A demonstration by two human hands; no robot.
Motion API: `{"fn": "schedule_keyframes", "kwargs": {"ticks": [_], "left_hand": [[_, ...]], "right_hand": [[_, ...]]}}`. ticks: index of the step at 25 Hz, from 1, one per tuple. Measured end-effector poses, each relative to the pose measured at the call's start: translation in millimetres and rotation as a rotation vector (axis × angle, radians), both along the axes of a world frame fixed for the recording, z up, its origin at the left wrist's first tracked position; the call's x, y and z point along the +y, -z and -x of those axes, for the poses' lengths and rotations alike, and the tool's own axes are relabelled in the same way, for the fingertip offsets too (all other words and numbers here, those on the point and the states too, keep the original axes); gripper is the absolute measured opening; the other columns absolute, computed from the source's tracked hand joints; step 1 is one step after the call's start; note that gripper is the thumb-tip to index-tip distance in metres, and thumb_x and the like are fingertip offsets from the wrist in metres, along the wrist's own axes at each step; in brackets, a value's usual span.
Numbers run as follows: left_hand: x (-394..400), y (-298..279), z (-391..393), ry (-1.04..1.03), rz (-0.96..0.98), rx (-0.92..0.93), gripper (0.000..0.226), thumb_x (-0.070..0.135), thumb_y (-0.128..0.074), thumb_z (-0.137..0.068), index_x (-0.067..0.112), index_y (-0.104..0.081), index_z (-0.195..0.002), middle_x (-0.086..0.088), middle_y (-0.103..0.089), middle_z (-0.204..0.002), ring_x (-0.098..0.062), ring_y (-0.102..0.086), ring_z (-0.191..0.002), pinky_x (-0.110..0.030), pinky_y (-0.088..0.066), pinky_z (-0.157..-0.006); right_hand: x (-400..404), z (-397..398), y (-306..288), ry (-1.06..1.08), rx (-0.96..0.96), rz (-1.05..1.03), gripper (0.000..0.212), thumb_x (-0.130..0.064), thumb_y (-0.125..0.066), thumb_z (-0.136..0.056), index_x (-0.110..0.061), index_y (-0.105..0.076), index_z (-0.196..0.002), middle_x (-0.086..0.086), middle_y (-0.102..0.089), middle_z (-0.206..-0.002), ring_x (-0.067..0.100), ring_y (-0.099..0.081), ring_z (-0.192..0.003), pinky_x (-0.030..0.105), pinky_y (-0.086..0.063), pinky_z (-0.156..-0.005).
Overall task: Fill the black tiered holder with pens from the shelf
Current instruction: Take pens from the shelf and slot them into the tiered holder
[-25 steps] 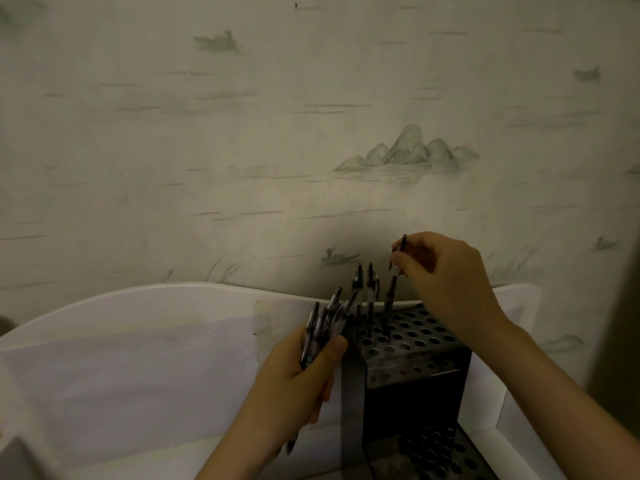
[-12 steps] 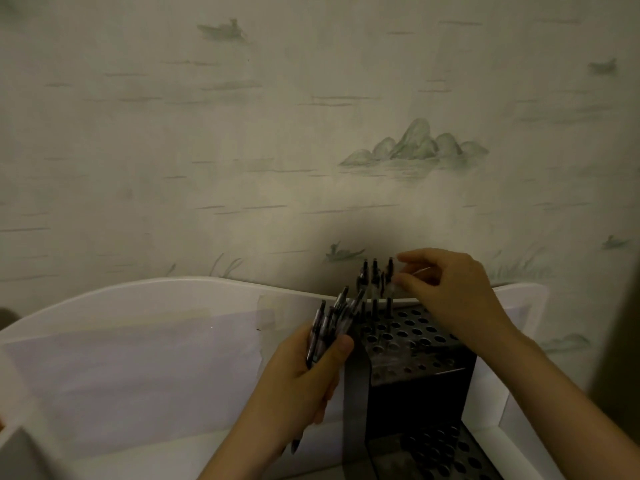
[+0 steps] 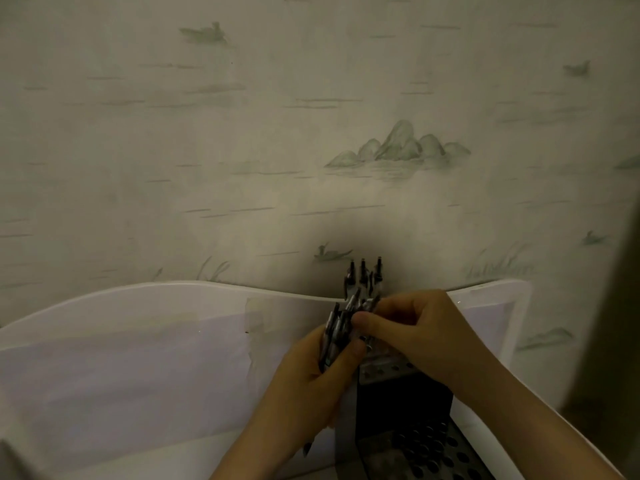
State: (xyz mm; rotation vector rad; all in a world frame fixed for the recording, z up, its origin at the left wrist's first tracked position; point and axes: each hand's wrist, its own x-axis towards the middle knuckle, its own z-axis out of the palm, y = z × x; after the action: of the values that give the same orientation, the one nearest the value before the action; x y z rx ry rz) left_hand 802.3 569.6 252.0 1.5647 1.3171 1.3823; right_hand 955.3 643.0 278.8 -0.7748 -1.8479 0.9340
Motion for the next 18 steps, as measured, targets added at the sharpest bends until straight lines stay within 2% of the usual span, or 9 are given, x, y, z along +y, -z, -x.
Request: {"fn": "schedule_keyframes", "kwargs": {"ticks": [3, 5, 8, 10, 13, 15, 18], "left_hand": [[1, 1, 0, 0.001, 0.013, -0.004, 0.022, 0.042, -0.056, -0.088, 0.021, -0.060, -0.081, -0.001, -0.055, -0.051, -0.012, -0.047, -0.035, -0.021, -0.040, -0.038], [1, 2, 2, -0.008, 0.031, 0.000, 0.024, 0.036, -0.056, -0.092, 0.013, -0.057, -0.083, -0.004, -0.055, -0.052, -0.013, -0.046, -0.034, -0.021, -0.039, -0.037], [1, 4, 4, -0.039, 0.030, 0.008, 0.028, 0.036, -0.056, -0.092, 0.011, -0.053, -0.079, -0.004, -0.053, -0.052, -0.014, -0.044, -0.034, -0.021, -0.037, -0.038], [2, 5, 4, -0.057, 0.020, 0.020, 0.029, 0.038, -0.057, -0.091, 0.013, -0.053, -0.076, -0.001, -0.052, -0.050, -0.013, -0.044, -0.036, -0.021, -0.037, -0.039], [6, 4, 4, -0.071, -0.009, 0.044, 0.028, 0.037, -0.058, -0.091, 0.017, -0.054, -0.071, 0.001, -0.048, -0.048, -0.012, -0.044, -0.036, -0.020, -0.035, -0.039], [7, 2, 4, -0.068, -0.023, 0.044, 0.028, 0.036, -0.058, -0.092, 0.017, -0.052, -0.072, 0.001, -0.046, -0.047, -0.013, -0.042, -0.035, -0.019, -0.034, -0.038], [8, -1, 3, -0.051, -0.031, 0.038, 0.029, 0.034, -0.058, -0.092, 0.009, -0.053, -0.079, 0.002, -0.046, -0.047, -0.013, -0.041, -0.034, -0.019, -0.034, -0.037]], "right_hand": [[1, -10, -9, 0.008, 0.081, 0.076, 0.026, -0.044, -0.074, -0.067, -0.019, -0.078, -0.073, 0.003, -0.074, -0.069, 0.016, -0.071, -0.062, 0.022, -0.055, -0.059], [8, -20, -20, 0.046, 0.203, 0.109, 0.023, -0.035, -0.073, -0.072, -0.013, -0.076, -0.076, 0.008, -0.074, -0.072, 0.022, -0.072, -0.065, 0.024, -0.058, -0.060], [21, -33, -38, 0.118, 0.429, 0.121, 0.012, -0.014, -0.069, -0.085, -0.003, -0.073, -0.085, 0.013, -0.075, -0.077, 0.027, -0.073, -0.068, 0.026, -0.058, -0.061], [27, -37, -46, 0.177, 0.471, 0.031, 0.006, -0.008, -0.067, -0.087, -0.004, -0.071, -0.087, 0.010, -0.075, -0.077, 0.026, -0.073, -0.069, 0.026, -0.059, -0.063], [35, -36, -49, 0.285, 0.332, -0.188, 0.006, -0.013, -0.069, -0.087, -0.019, -0.071, -0.087, -0.002, -0.074, -0.074, 0.016, -0.072, -0.065, 0.020, -0.057, -0.063], [42, -32, -46, 0.360, 0.201, -0.294, 0.008, -0.019, -0.070, -0.087, -0.027, -0.070, -0.086, -0.007, -0.073, -0.071, 0.008, -0.070, -0.065, 0.020, -0.056, -0.065], [52, -23, -38, 0.417, 0.057, -0.385, 0.003, -0.024, -0.070, -0.088, -0.024, -0.070, -0.090, -0.012, -0.071, -0.073, 0.003, -0.068, -0.067, 0.024, -0.057, -0.069]]}}
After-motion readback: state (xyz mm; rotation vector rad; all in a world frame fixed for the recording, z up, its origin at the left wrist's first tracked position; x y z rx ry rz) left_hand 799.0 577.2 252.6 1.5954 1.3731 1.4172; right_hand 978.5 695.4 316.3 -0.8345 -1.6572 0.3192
